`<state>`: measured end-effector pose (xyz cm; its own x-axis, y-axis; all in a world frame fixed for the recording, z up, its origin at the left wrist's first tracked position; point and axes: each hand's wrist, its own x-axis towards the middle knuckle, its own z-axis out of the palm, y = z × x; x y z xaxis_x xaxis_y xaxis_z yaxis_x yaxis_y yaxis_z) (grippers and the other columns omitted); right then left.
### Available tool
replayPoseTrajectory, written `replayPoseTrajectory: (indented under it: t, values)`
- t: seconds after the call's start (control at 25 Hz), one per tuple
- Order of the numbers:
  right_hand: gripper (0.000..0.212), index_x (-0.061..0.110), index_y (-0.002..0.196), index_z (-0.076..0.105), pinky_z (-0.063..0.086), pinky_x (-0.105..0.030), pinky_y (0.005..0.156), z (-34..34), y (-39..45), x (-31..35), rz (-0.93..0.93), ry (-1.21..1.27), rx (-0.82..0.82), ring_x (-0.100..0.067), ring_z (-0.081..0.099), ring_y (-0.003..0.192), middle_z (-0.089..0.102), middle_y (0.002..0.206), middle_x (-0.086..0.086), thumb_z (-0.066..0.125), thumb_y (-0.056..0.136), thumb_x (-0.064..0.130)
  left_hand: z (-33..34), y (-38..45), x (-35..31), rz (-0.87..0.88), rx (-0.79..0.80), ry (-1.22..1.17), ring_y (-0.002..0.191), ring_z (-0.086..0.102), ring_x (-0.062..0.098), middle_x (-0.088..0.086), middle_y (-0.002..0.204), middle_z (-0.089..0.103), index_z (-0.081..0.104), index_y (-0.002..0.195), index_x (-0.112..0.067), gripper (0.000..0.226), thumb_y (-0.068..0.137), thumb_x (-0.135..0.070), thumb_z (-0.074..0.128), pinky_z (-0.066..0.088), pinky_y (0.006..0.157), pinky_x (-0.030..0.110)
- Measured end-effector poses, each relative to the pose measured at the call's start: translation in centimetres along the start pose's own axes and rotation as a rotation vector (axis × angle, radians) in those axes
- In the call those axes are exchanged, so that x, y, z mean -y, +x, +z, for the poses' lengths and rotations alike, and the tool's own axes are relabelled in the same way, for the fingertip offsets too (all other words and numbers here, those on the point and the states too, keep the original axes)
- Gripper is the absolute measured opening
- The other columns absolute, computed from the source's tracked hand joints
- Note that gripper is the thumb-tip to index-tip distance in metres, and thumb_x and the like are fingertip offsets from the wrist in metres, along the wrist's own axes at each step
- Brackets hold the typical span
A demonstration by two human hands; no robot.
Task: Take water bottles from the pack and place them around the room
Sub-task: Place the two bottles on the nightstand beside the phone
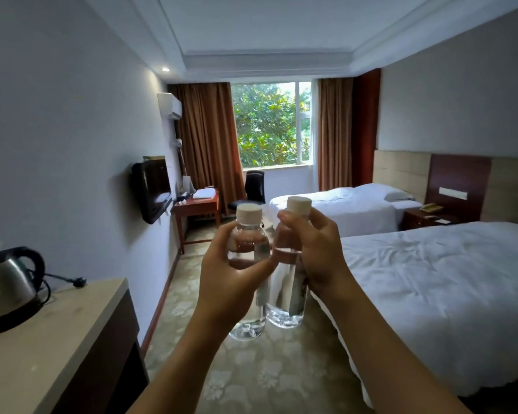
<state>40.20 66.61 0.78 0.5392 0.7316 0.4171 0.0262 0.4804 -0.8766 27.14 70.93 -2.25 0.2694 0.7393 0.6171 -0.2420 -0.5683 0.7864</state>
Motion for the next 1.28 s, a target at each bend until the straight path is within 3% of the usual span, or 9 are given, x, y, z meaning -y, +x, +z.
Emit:
replayPoseTrajectory:
  t: [0.12, 0.28, 0.52, 0.72, 0.92, 1.08, 1.28]
  values:
    - [0.017, 0.004, 0.101, 0.067, 0.057, -0.027, 0.054, 1.7, 7.4, -2.4, 0.012, 0.023, 0.088, -0.021, 0.069, 0.081, 0.069, 0.082, -0.008, 0.062, 0.091, 0.016, 0.3, 6.5, 3.4, 0.023, 0.004, 0.070, 0.077, 0.076, 0.014, -0.006, 0.096, 0.075, 0.061, 0.111, -0.030, 0.051, 0.074, -0.002, 0.083, 0.060, 0.060, 0.025]
    - [0.005, 0.011, 0.092, 0.067, 0.055, -0.023, 0.051, 4.7, 16.4, -6.5, 0.006, 0.036, 0.186, -0.009, 0.071, 0.066, 0.069, 0.072, 0.000, 0.066, 0.088, 0.014, -0.8, 14.4, 9.3, 0.006, -0.090, 0.057, 0.079, 0.076, 0.015, -0.007, 0.094, 0.075, 0.061, 0.114, -0.024, 0.050, 0.075, 0.001, 0.080, 0.060, 0.059, 0.025]
    - [0.014, 0.012, 0.087, 0.065, 0.058, -0.035, 0.059, 9.3, 30.3, -16.3, 0.000, -0.057, 0.234, -0.017, 0.072, 0.073, 0.071, 0.073, 0.000, 0.069, 0.082, 0.000, -3.5, 26.9, 21.2, 0.004, -0.126, 0.053, 0.084, 0.074, 0.011, -0.007, 0.096, 0.074, 0.061, 0.114, -0.029, 0.051, 0.074, -0.004, 0.082, 0.059, 0.061, 0.024]
    - [0.013, 0.009, 0.087, 0.064, 0.061, -0.042, 0.063, 14.2, 44.0, -23.5, 0.003, -0.094, 0.194, -0.025, 0.069, 0.076, 0.067, 0.076, -0.009, 0.062, 0.083, -0.004, -6.2, 40.2, 31.0, 0.036, -0.078, 0.022, 0.083, 0.073, 0.002, -0.022, 0.096, 0.072, 0.059, 0.112, -0.033, 0.052, 0.075, -0.005, 0.082, 0.056, 0.062, 0.016]
    - [0.011, 0.011, 0.087, 0.065, 0.061, -0.043, 0.065, 15.2, 57.5, -28.5, 0.007, -0.117, 0.138, -0.024, 0.071, 0.076, 0.069, 0.069, -0.002, 0.061, 0.085, 0.001, -5.0, 53.1, 39.6, 0.020, -0.006, -0.027, 0.086, 0.074, 0.012, -0.001, 0.103, 0.073, 0.061, 0.118, -0.023, 0.052, 0.074, -0.008, 0.084, 0.059, 0.068, 0.024]
    - [0.010, 0.011, 0.088, 0.065, 0.060, -0.037, 0.062, 13.7, 68.3, -34.9, 0.009, -0.122, 0.113, -0.022, 0.071, 0.076, 0.069, 0.069, 0.001, 0.060, 0.086, 0.002, -2.0, 62.0, 48.3, 0.017, 0.009, -0.023, 0.092, 0.074, 0.017, -0.001, 0.105, 0.074, 0.062, 0.116, -0.027, 0.052, 0.068, -0.019, 0.080, 0.061, 0.075, 0.032]
    - [0.009, 0.009, 0.083, 0.065, 0.062, -0.041, 0.063, 11.0, 83.5, -43.8, 0.005, -0.072, 0.123, -0.025, 0.069, 0.075, 0.067, 0.068, 0.000, 0.061, 0.084, 0.001, 2.6, 73.8, 59.9, 0.017, 0.008, 0.017, 0.089, 0.074, 0.018, 0.000, 0.098, 0.073, 0.063, 0.111, -0.025, 0.045, 0.072, -0.014, 0.081, 0.062, 0.071, 0.034]
